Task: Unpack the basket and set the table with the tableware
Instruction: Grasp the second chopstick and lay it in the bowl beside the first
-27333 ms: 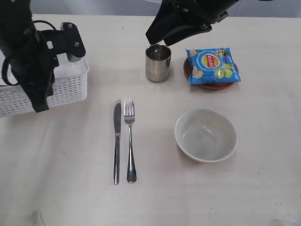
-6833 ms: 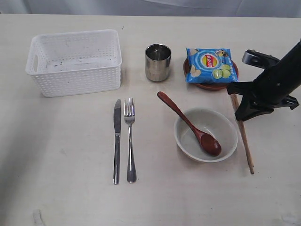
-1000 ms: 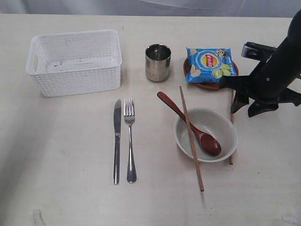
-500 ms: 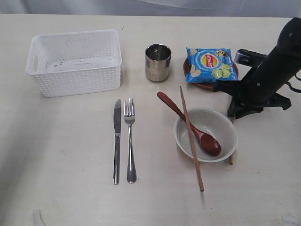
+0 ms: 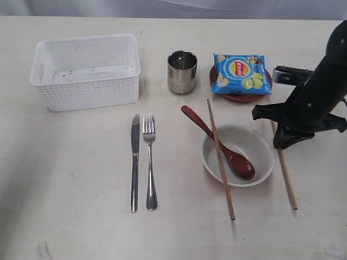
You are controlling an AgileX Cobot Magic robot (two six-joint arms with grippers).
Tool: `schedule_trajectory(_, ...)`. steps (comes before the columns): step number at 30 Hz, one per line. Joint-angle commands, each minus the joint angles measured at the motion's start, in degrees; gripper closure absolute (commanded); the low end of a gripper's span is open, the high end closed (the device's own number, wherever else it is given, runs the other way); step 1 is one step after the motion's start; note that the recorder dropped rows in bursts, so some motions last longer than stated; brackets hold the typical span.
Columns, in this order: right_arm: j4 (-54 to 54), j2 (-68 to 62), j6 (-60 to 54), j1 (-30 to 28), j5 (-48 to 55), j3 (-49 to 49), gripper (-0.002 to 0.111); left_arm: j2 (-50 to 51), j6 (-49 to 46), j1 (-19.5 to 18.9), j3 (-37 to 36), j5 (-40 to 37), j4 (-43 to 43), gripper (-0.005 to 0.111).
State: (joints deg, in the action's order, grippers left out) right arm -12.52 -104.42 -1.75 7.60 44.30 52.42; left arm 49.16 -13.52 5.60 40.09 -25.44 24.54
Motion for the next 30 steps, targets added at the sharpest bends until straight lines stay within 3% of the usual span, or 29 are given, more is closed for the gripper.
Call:
schedule_trajectory(1,0.81,5.97,-0.68,-0.16,3.47,-1.40,0.109,-0.27,-0.16,0.41,-0.35,0.13,-0.24,0.106)
schedule_trajectory(9,-3.49,14.08,-0.68,3.85,5.78,-1.45,0.109,-0.27,-0.16,0.41,-0.35,0.13,-0.12,0.106)
schedule_trajectory(19,-9.50,10.37,-1.05,15.44,3.55,0.81,0.109,-0.27,-0.16,0.41,-0.35,0.13,-0.12,0.106)
schedule_trajectory(30,-9.96,5.37,0.96,16.01,3.66,4.16,0.109,-0.27,-0.16,0.41,-0.35,0.13,-0.12,0.106)
